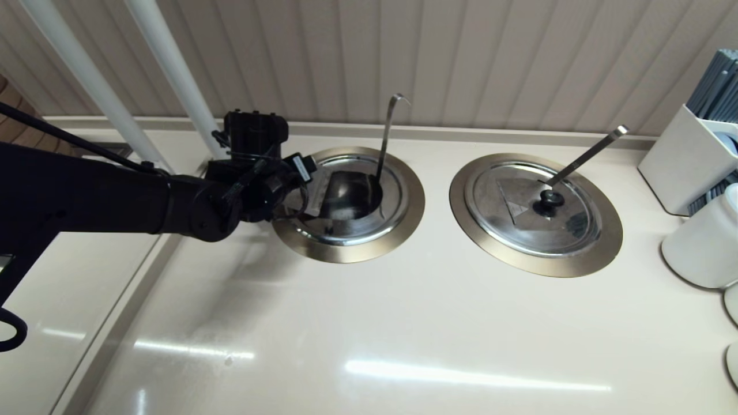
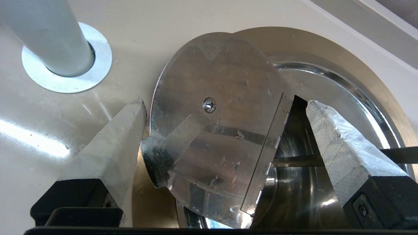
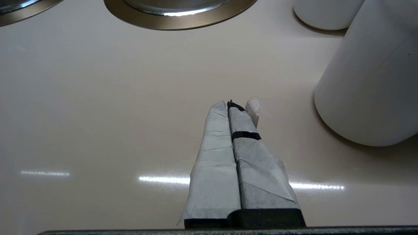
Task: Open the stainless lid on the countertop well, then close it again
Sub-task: Close the lid
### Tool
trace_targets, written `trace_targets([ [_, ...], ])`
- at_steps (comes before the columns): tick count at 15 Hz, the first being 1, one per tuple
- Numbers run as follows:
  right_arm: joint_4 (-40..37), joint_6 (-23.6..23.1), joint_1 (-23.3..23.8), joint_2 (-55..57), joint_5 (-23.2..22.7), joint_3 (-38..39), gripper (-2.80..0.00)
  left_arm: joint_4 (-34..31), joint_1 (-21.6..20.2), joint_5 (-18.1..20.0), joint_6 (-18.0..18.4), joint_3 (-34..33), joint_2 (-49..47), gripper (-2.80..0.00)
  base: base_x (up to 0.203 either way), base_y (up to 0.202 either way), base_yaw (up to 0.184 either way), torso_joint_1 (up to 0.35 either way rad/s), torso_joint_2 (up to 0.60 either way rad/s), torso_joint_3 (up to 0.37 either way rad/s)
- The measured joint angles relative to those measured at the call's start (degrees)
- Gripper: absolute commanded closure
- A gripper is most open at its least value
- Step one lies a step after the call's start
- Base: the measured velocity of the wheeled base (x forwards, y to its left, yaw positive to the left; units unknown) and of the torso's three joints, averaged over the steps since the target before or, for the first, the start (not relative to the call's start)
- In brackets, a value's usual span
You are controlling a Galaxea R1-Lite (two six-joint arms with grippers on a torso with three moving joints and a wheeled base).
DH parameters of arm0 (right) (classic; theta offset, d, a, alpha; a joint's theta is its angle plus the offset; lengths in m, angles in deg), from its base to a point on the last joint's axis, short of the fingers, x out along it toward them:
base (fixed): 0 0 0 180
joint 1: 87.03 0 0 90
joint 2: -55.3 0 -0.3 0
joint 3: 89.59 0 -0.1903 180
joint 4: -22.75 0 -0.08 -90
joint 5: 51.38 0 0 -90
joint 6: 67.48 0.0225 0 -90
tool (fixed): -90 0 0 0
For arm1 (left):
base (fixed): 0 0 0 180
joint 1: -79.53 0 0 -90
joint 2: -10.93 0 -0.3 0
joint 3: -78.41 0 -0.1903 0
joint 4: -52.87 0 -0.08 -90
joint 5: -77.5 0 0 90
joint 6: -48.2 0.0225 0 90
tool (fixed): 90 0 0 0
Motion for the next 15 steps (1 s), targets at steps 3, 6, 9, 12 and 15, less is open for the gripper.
trace_targets([
  [3, 0.00, 0.00, 0.00, 0.00, -0.01, 0.00, 0.00, 0.00, 0.00, 0.09, -0.02, 0.00, 0.02, -2.80, 0.000, 0.000, 0.000, 0.000, 0.00, 0.000],
  [6, 0.00, 0.02, 0.00, 0.00, -0.03, 0.00, 0.00, 0.01, 0.06, 0.11, -0.02, 0.00, 0.06, -2.80, 0.000, 0.000, 0.000, 0.000, 0.00, 0.000],
  [9, 0.00, -0.02, 0.00, 0.00, -0.01, 0.00, 0.00, 0.15, 0.11, 0.15, -0.11, 0.20, 0.15, -2.80, 0.000, 0.000, 0.000, 0.000, 0.00, 0.000],
  [12, 0.00, 0.02, 0.00, 0.00, -0.01, 0.00, 0.00, 0.23, 0.11, 0.17, -0.11, 0.33, 0.22, -2.80, 0.000, 0.000, 0.000, 0.000, 0.00, 0.000],
  [15, 0.00, 0.00, 0.00, 0.00, 0.00, 0.00, 0.00, 0.37, 0.11, 0.15, -0.13, 0.37, 0.41, -2.80, 0.000, 0.000, 0.000, 0.000, 0.00, 0.000],
])
